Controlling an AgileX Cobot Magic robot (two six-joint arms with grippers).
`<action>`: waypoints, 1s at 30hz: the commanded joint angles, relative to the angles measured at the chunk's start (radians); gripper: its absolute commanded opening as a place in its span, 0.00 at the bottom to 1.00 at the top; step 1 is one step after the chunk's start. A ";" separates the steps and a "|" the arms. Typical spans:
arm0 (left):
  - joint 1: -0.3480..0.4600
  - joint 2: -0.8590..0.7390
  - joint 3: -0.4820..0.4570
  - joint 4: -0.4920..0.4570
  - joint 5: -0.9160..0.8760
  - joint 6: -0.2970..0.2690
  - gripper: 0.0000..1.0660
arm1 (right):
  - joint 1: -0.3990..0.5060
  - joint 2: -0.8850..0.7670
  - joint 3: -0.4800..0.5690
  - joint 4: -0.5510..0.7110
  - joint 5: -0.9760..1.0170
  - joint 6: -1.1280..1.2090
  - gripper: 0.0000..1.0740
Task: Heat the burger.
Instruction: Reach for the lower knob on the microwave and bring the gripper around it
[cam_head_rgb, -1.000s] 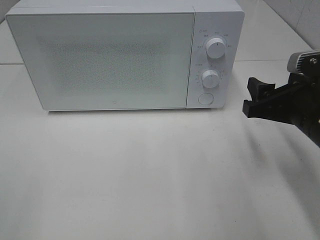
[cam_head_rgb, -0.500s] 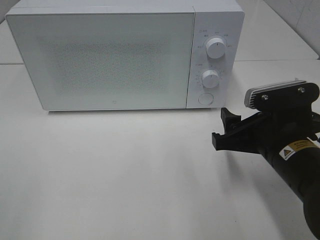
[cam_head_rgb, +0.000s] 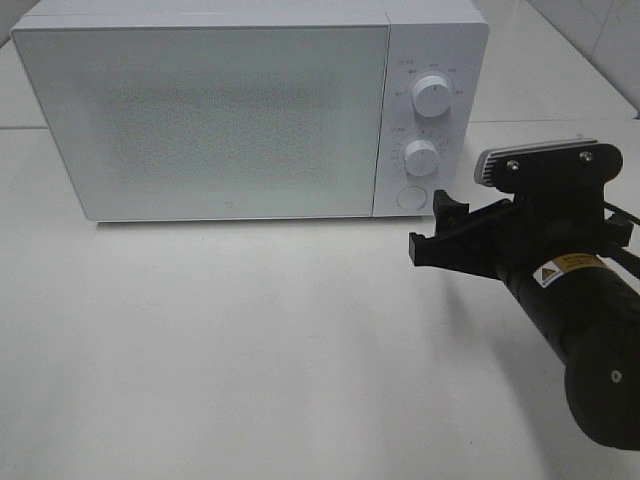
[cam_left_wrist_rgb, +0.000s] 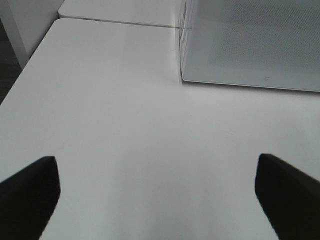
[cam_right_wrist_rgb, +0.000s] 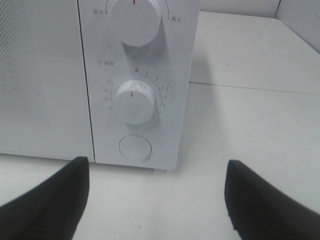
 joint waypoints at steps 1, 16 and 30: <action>0.003 -0.006 0.001 -0.005 0.002 0.003 0.92 | 0.002 -0.004 -0.041 0.023 -0.184 -0.026 0.70; 0.003 -0.006 0.001 -0.005 0.002 0.003 0.92 | 0.002 0.112 -0.175 0.039 -0.193 -0.133 0.69; 0.003 -0.006 0.001 -0.005 0.002 0.003 0.92 | -0.092 0.169 -0.313 0.030 -0.048 -0.128 0.69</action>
